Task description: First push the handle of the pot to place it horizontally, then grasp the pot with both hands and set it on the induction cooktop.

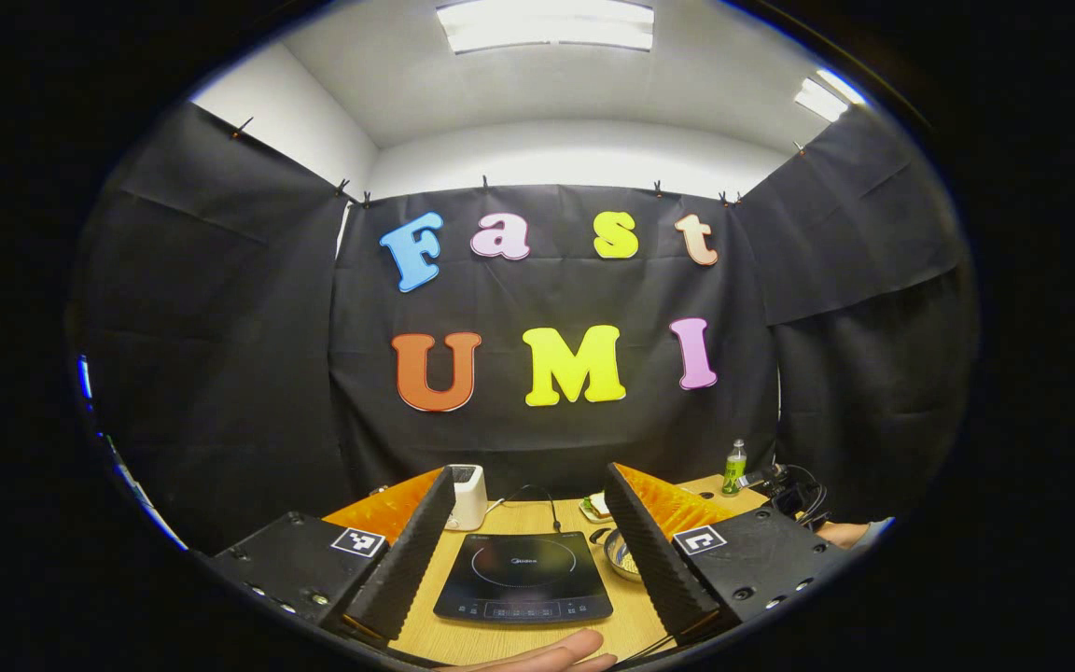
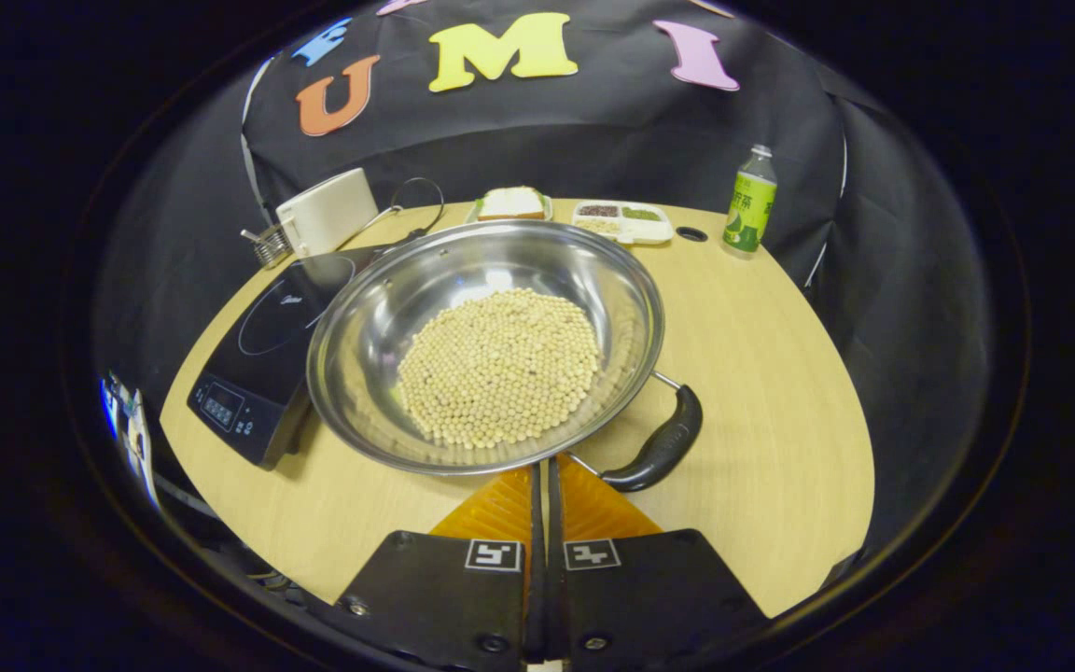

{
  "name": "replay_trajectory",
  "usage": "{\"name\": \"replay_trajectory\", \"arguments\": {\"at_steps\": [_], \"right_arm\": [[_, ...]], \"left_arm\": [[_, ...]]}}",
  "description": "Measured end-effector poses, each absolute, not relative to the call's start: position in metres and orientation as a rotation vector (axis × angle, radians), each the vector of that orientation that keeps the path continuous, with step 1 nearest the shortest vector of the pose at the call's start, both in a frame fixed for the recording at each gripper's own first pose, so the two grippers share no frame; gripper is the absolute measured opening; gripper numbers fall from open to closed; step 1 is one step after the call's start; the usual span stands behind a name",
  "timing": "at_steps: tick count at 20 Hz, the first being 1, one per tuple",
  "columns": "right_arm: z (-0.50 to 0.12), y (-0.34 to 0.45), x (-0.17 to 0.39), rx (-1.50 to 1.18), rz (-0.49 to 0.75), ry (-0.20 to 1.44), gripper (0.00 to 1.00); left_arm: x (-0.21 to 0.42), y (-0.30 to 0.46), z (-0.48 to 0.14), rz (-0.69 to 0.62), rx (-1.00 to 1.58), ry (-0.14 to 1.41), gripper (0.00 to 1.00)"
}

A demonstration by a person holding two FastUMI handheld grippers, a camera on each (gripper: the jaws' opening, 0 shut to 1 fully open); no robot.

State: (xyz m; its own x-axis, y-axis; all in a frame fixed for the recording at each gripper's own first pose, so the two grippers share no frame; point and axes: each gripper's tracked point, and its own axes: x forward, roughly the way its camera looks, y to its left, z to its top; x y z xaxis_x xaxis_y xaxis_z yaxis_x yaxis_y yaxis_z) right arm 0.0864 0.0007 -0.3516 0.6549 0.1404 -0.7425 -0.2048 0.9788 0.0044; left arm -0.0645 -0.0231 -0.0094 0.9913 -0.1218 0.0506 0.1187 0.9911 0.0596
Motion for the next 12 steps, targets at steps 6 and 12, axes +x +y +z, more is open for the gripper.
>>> {"name": "replay_trajectory", "arguments": {"at_steps": [6, 12], "right_arm": [[-0.349, -0.026, 0.116, -0.116, 0.149, 0.804, 0.07], [-0.345, -0.048, 0.145, -0.083, 0.114, 0.784, 0.04]], "left_arm": [[-0.035, -0.027, -0.006, -0.111, 0.025, -0.051, 0.96], [0.006, -0.032, -0.008, -0.115, 0.011, -0.033, 0.96]]}}
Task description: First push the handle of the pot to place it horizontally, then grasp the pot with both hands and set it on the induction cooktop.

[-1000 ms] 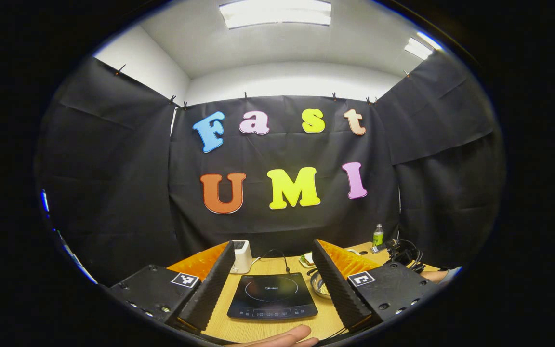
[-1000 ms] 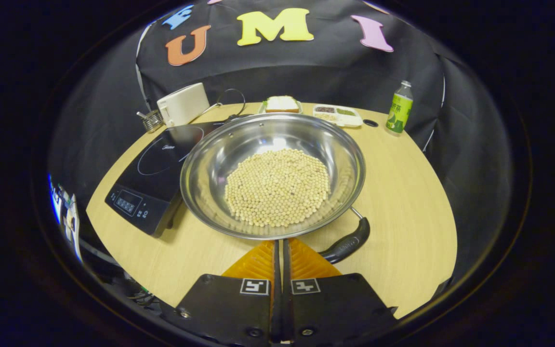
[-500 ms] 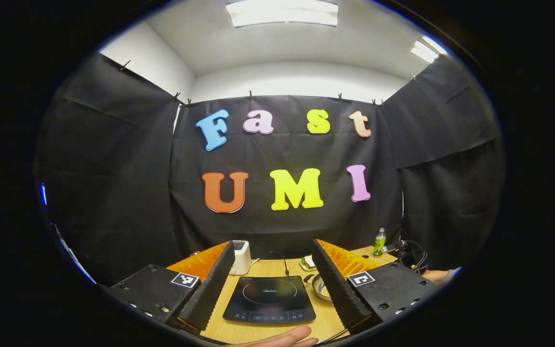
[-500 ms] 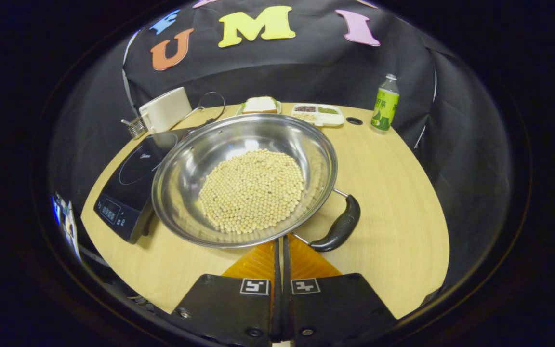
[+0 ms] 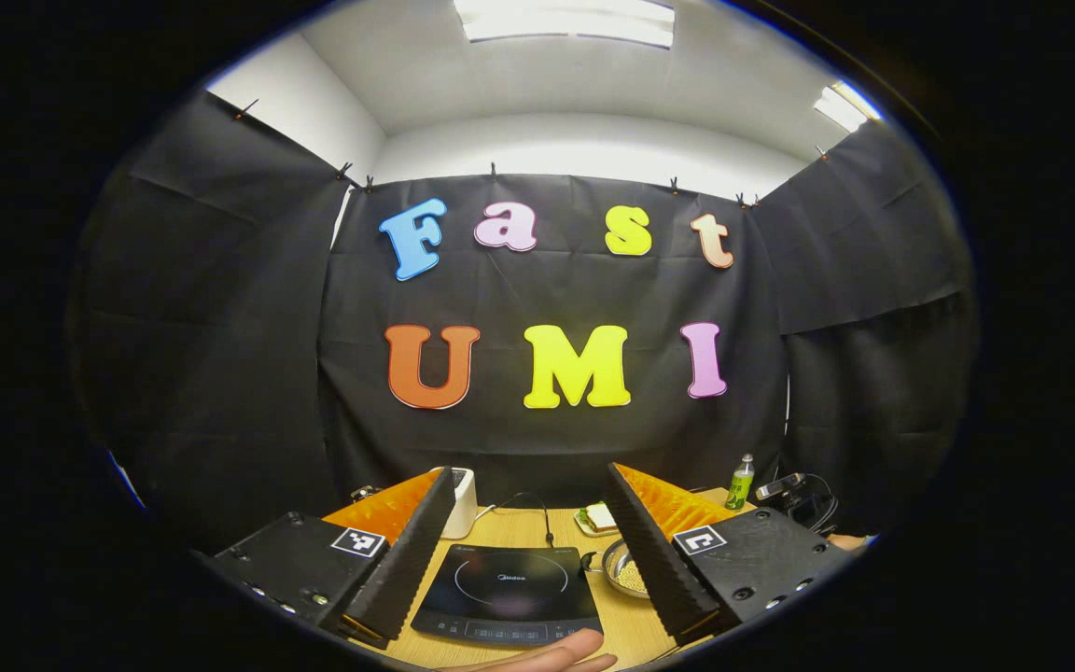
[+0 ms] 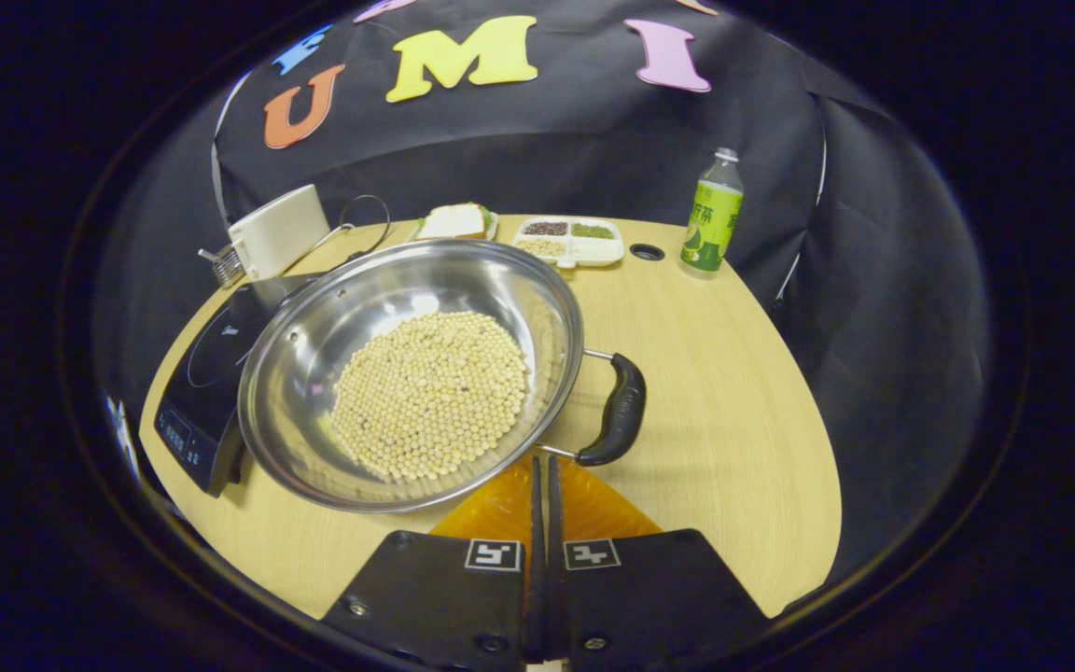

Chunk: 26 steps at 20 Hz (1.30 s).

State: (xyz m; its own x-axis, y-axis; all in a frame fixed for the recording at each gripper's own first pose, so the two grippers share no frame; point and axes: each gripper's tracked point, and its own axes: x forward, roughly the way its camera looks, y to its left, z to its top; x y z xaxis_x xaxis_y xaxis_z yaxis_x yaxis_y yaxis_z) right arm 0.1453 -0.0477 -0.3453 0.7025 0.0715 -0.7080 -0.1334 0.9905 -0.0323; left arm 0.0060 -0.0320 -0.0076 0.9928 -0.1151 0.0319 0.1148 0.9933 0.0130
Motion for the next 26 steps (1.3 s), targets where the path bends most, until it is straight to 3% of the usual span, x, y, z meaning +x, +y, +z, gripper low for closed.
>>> {"name": "replay_trajectory", "arguments": {"at_steps": [8, 21, 22, 23, 26], "right_arm": [[-0.334, -0.062, 0.175, 0.017, 0.08, 0.755, 0.04], [-0.25, -0.068, 0.177, 0.043, 0.02, 0.48, 0.05], [-0.243, -0.072, 0.178, 0.036, 0.009, 0.456, 0.27], [-0.237, -0.074, 0.178, 0.027, 0.001, 0.436, 0.38], [-0.233, -0.069, 0.177, 0.006, 0.014, 0.423, 0.87]], "left_arm": [[0.058, -0.04, -0.03, -0.125, 0.01, 0.014, 0.96], [0.123, -0.069, -0.099, -0.135, 0.03, 0.1, 0.96], [0.127, -0.073, -0.11, -0.139, 0.034, 0.121, 0.96], [0.131, -0.077, -0.121, -0.144, 0.032, 0.143, 0.96], [0.144, -0.094, -0.156, -0.168, 0.024, 0.217, 0.96]]}}
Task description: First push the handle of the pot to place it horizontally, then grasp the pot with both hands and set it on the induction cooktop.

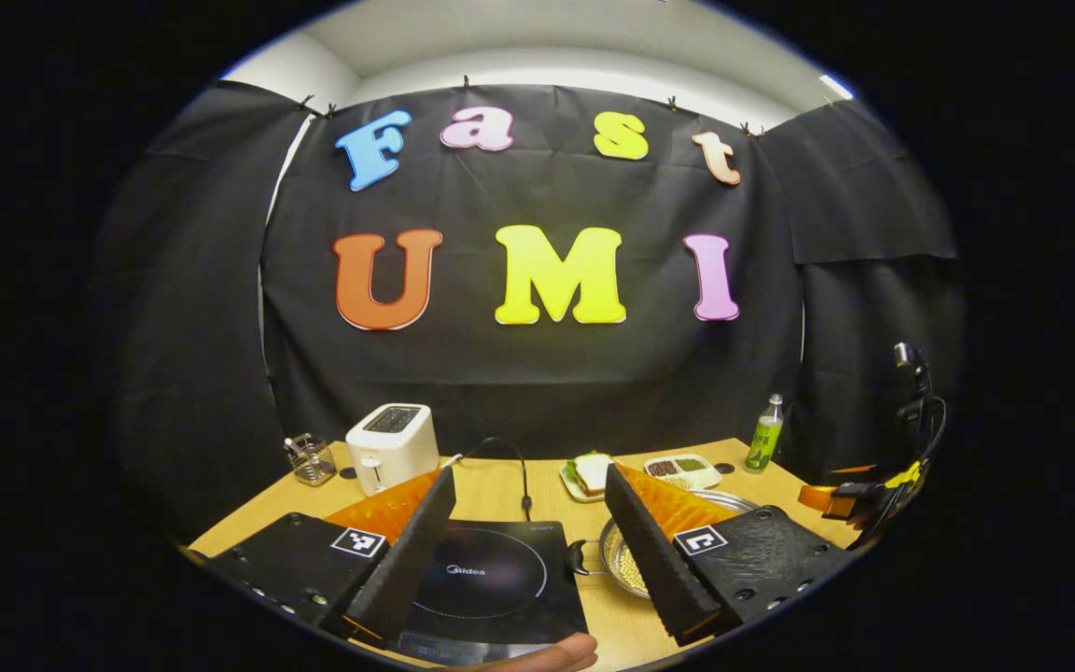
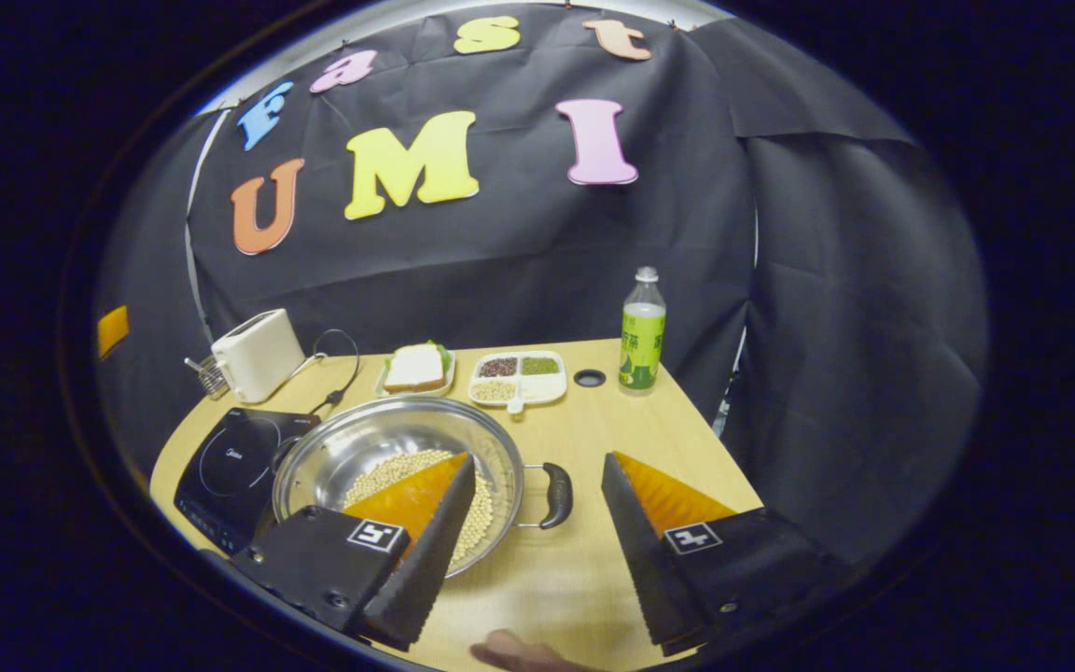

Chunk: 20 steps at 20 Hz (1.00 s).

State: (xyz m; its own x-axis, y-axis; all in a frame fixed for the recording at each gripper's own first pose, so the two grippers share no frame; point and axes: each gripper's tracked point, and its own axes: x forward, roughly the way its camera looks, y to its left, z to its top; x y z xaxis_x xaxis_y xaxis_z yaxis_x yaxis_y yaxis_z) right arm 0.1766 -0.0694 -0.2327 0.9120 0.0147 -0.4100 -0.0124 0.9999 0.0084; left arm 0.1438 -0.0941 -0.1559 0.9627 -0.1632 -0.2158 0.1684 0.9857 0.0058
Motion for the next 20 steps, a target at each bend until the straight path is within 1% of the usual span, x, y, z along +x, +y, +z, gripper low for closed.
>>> {"name": "replay_trajectory", "arguments": {"at_steps": [1, 2, 4, 7, 9, 13, 16, 20], "right_arm": [[-0.233, -0.071, 0.178, 0.004, 0.008, 0.422, 0.9], [-0.234, -0.071, 0.18, -0.001, 0.008, 0.426, 0.95], [-0.237, -0.073, 0.182, -0.005, -0.006, 0.434, 0.95], [-0.236, -0.072, 0.187, 0.005, -0.006, 0.426, 0.95], [-0.241, -0.073, 0.19, 0.017, -0.001, 0.438, 0.95], [-0.26, -0.074, 0.197, 0.08, -0.001, 0.484, 0.95], [-0.277, -0.075, 0.208, 0.097, -0.002, 0.512, 0.95], [-0.306, -0.076, 0.22, 0.125, -0.007, 0.568, 0.94]], "left_arm": [[0.149, -0.098, -0.17, -0.171, 0.025, 0.246, 0.96], [0.152, -0.103, -0.183, -0.178, 0.022, 0.278, 0.96], [0.163, -0.114, -0.211, -0.195, 0.01, 0.342, 0.96], [0.176, -0.116, -0.246, -0.162, 0.034, 0.423, 0.97], [0.183, -0.124, -0.272, -0.173, 0.038, 0.478, 0.97], [0.193, -0.138, -0.312, -0.205, 0.014, 0.587, 0.97], [0.198, -0.138, -0.339, -0.204, 0.034, 0.661, 0.97], [0.205, -0.146, -0.362, -0.233, 0.02, 0.722, 0.97]]}}
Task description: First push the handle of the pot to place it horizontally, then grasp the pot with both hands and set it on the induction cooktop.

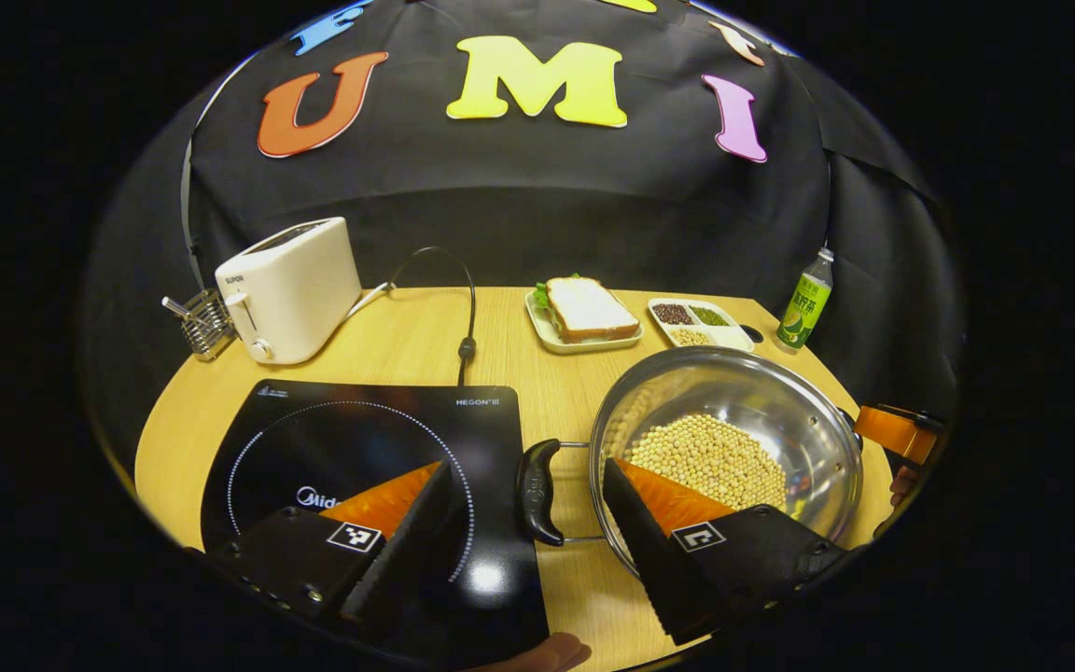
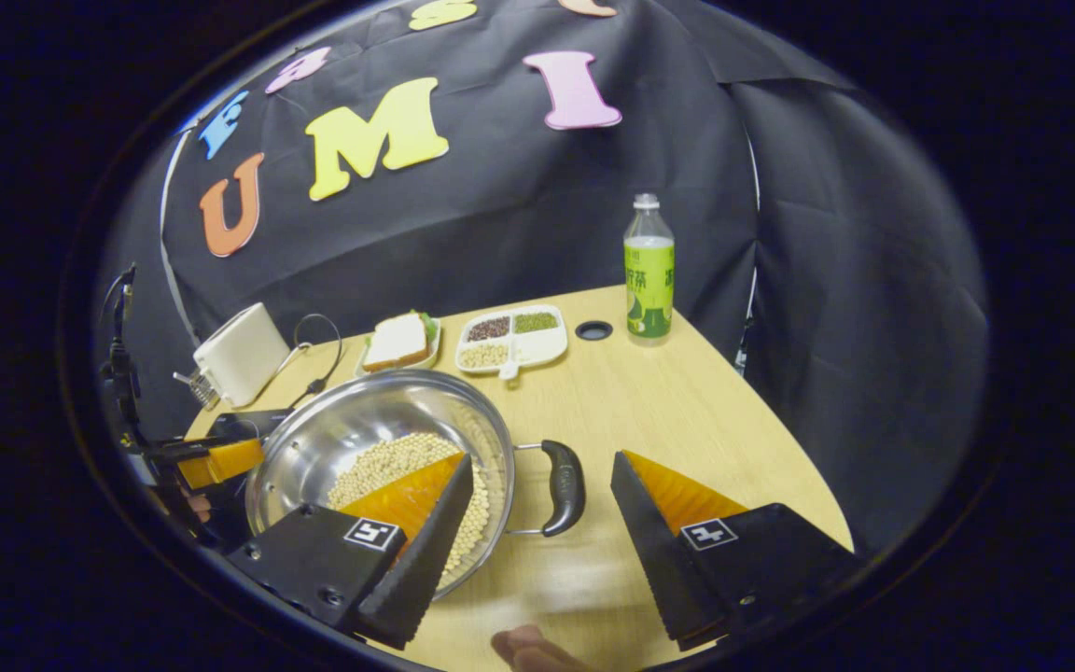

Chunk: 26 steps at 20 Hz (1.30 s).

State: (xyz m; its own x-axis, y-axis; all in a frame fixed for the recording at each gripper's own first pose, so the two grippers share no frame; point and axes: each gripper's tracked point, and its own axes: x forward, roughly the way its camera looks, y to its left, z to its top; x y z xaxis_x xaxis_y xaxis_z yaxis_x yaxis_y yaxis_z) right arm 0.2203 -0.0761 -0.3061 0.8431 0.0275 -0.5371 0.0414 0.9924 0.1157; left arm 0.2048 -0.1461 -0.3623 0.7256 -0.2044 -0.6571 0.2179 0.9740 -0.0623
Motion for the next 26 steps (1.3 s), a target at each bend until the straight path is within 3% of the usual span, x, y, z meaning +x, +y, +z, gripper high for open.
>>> {"name": "replay_trajectory", "arguments": {"at_steps": [3, 4, 6, 7, 8, 9, 10, 11, 12, 15, 16, 20, 21, 22, 26], "right_arm": [[-0.318, -0.076, 0.228, 0.132, -0.006, 0.584, 0.94], [-0.321, -0.074, 0.229, 0.142, 0.004, 0.593, 0.94], [-0.329, -0.069, 0.231, 0.158, 0.023, 0.612, 0.94], [-0.334, -0.068, 0.232, 0.163, 0.03, 0.625, 0.93], [-0.337, -0.068, 0.233, 0.162, 0.026, 0.638, 0.85], [-0.34, -0.068, 0.234, 0.161, 0.024, 0.644, 0.9], [-0.339, -0.066, 0.235, 0.16, 0.027, 0.642, 0.88], [-0.341, -0.064, 0.237, 0.158, 0.031, 0.647, 0.82], [-0.342, -0.062, 0.238, 0.159, 0.036, 0.656, 0.77], [-0.348, -0.069, 0.24, 0.141, -0.003, 0.673, 0.72], [-0.345, -0.069, 0.241, 0.14, -0.005, 0.672, 0.65], [-0.347, -0.071, 0.235, 0.136, -0.023, 0.695, 0.63], [-0.347, -0.072, 0.232, 0.143, -0.03, 0.702, 0.62], [-0.346, -0.073, 0.228, 0.149, -0.034, 0.704, 0.6], [-0.338, -0.074, 0.212, 0.184, -0.037, 0.694, 0.59]], "left_arm": [[0.209, -0.157, -0.371, -0.273, 0.019, 0.751, 0.96], [0.208, -0.163, -0.374, -0.291, 0.012, 0.765, 1.0], [0.211, -0.168, -0.375, -0.312, 0.025, 0.767, 0.87], [0.211, -0.173, -0.376, -0.328, 0.019, 0.776, 0.86], [0.212, -0.172, -0.373, -0.317, 0.027, 0.766, 0.77], [0.212, -0.17, -0.376, -0.31, 0.038, 0.775, 0.74], [0.213, -0.168, -0.376, -0.302, 0.046, 0.771, 0.68], [0.212, -0.168, -0.374, -0.298, 0.043, 0.767, 0.53], [0.212, -0.168, -0.376, -0.298, 0.041, 0.77, 0.62], [0.21, -0.169, -0.375, -0.296, 0.046, 0.771, 0.6], [0.21, -0.169, -0.375, -0.295, 0.049, 0.773, 0.59], [0.207, -0.171, -0.374, -0.293, 0.043, 0.776, 0.57], [0.206, -0.173, -0.373, -0.293, 0.041, 0.778, 0.66], [0.201, -0.172, -0.372, -0.296, 0.039, 0.78, 0.53], [0.186, -0.171, -0.363, -0.297, 0.039, 0.768, 0.52]]}}
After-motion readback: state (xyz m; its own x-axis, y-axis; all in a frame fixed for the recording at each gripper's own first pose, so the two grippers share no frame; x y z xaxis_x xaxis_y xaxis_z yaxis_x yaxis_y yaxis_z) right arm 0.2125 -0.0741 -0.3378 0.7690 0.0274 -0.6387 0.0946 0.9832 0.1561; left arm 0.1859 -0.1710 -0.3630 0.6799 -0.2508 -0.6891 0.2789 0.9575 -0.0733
